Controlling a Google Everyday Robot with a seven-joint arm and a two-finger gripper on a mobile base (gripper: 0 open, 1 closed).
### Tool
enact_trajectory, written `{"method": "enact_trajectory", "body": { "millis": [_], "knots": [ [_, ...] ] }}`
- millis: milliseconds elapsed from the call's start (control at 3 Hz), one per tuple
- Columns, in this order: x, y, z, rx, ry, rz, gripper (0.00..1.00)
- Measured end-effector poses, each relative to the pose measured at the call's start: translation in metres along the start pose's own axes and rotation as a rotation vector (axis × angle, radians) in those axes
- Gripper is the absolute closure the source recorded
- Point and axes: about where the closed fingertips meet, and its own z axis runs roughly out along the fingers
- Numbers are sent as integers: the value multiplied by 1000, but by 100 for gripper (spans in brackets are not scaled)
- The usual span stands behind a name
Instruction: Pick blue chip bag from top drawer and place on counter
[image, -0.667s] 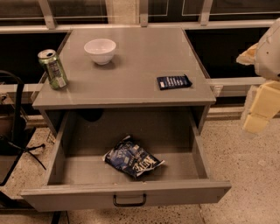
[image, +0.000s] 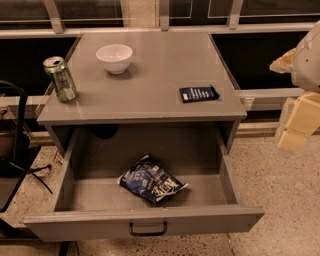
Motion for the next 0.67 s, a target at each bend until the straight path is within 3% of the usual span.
{"method": "enact_trajectory", "body": {
  "millis": [333,667],
  "knots": [
    [-5,-2,4,11,-70,-73,0],
    [-17,-6,11,5,-191,-260,0]
  ]
}}
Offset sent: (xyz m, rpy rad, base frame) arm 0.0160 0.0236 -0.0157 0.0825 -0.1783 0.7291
